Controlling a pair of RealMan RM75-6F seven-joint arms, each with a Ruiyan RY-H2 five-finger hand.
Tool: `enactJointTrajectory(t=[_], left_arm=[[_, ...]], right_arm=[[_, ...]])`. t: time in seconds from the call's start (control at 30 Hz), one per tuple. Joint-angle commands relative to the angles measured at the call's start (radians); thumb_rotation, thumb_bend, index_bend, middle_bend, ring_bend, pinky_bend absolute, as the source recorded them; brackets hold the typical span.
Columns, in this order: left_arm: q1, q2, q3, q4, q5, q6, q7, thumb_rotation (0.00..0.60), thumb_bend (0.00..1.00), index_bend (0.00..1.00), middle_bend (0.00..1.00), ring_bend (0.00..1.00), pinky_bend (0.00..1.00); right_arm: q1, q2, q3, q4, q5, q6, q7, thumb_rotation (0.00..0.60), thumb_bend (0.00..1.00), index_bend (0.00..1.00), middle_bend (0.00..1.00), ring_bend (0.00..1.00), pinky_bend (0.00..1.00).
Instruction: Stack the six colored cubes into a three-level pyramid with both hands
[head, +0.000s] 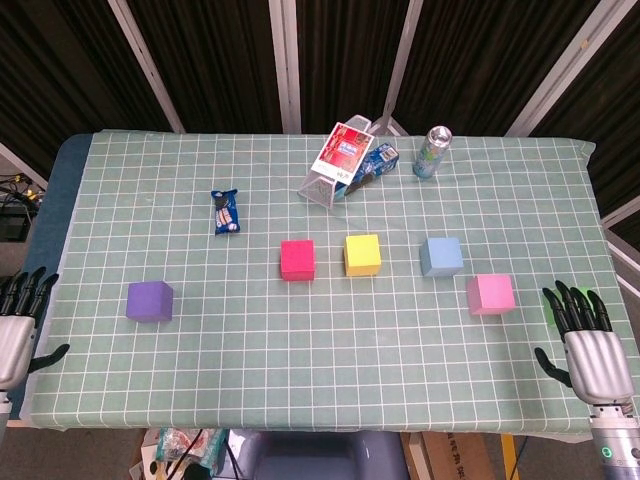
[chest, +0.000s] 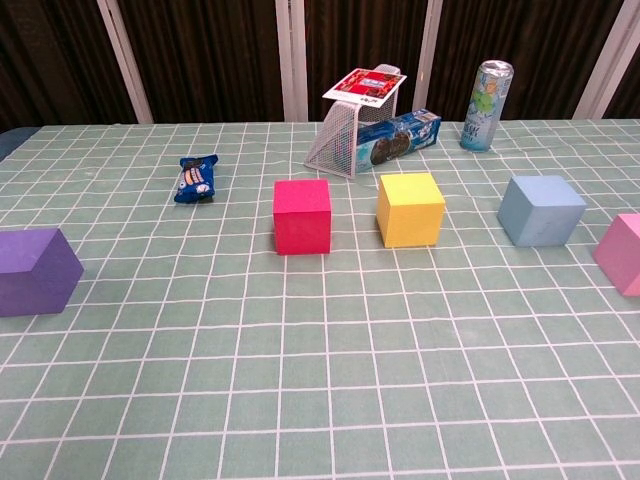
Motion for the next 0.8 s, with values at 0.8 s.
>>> enactJointTrajectory(t=[0.8], left_arm=[[-0.070, 0.001, -0.073, -0.122, -0.144, -0.111, 0.081, 0.600, 0.02, 0.00, 0.00, 0.00, 0.00]], right_arm=[[0.019, -0.006, 0.015, -0.010, 0.078, -0.071, 0.012, 0.600, 0.32, 0.00, 0.00, 0.00, 0.00]])
